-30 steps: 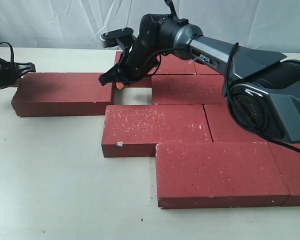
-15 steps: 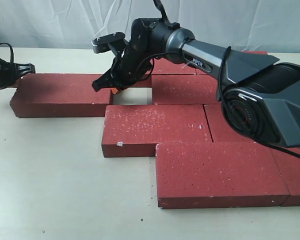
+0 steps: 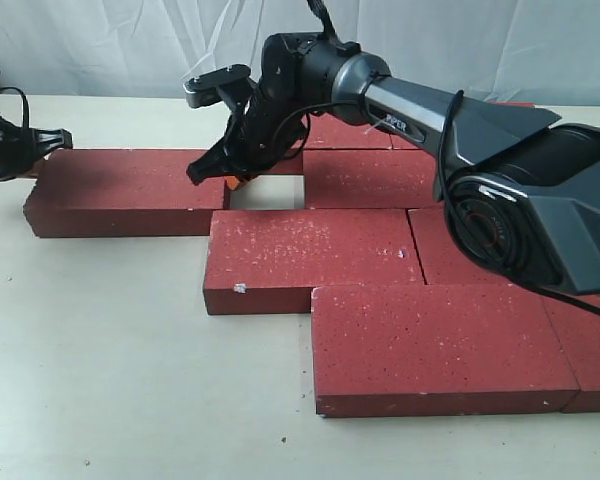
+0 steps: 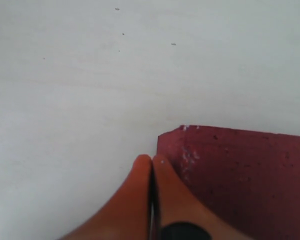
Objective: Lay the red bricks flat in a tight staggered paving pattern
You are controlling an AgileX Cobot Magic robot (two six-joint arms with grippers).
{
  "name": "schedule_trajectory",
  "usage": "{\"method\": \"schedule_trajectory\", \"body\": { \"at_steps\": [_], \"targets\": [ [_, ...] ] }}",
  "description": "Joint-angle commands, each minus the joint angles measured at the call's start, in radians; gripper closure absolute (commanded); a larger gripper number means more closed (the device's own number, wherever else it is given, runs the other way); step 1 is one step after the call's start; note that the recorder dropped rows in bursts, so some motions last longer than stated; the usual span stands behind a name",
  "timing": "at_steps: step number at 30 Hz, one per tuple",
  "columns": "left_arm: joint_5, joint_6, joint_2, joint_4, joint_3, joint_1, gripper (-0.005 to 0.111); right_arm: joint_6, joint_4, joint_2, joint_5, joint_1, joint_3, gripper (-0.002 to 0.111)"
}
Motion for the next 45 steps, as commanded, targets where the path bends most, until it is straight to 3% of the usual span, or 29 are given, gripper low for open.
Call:
{"method": "schedule_trajectory", "body": {
  "at_steps": [1,31,37,45],
  "targets": [
    [0.032,-0.002,-0.003,-0.017,-0.003,-0.011,0.107,-0.005,-0.021,-0.043,0.020,0.003,0.001,0.109],
    [0.032,-0.002,-0.003,-0.037,-0.003,-0.011,0.107,0.025,-0.172,-0.133,0.181,-0.065,0.023,0.109],
    [0.042,-0.002,-0.003,-0.051,-0.003,-0.011,0.107,0.031,-0.172,-0.218,0.160,-0.105,0.128,0.109],
    [0.072,-0.002,-0.003,-0.077,-0.003,-0.011,0.107,0.019,-0.194,-0.414,0.078,-0.137,0.436,0.109]
  ]
}}
